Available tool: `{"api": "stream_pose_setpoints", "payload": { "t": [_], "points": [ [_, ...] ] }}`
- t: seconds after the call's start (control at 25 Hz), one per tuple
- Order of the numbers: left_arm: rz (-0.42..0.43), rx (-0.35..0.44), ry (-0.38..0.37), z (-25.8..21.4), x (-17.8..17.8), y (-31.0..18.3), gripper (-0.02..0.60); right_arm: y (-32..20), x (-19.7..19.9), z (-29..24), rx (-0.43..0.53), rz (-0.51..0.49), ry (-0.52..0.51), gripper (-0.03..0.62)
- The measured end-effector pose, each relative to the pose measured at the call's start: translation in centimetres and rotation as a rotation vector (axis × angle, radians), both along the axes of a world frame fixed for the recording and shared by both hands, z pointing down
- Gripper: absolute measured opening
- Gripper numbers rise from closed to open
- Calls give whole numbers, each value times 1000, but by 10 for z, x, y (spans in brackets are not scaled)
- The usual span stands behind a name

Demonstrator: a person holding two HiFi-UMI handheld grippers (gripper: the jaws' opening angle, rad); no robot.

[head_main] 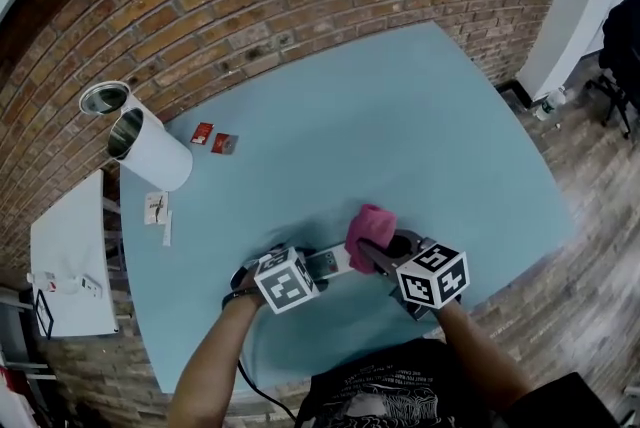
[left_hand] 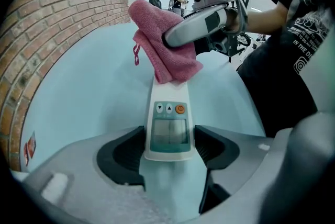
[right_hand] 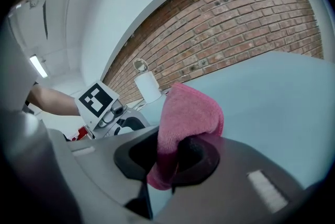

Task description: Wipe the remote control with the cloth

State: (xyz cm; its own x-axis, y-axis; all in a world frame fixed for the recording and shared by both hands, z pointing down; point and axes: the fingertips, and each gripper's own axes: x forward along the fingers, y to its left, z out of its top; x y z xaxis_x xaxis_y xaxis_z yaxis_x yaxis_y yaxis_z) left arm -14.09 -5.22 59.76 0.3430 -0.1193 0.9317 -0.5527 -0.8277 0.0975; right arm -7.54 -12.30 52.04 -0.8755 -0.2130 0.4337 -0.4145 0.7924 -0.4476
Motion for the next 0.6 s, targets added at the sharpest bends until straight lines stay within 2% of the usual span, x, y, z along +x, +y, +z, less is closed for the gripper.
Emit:
{"api": "stream_pose_setpoints", "payload": {
  "t": [0.4,0.6],
  "points": [
    [-20,-3,-1,0,1,-1,298,-18,27,1,-17,39,-19,64],
    [-31,-7,-11,0,0,-1,298,-47,33,-11,49,124,-38,66]
  ]
}}
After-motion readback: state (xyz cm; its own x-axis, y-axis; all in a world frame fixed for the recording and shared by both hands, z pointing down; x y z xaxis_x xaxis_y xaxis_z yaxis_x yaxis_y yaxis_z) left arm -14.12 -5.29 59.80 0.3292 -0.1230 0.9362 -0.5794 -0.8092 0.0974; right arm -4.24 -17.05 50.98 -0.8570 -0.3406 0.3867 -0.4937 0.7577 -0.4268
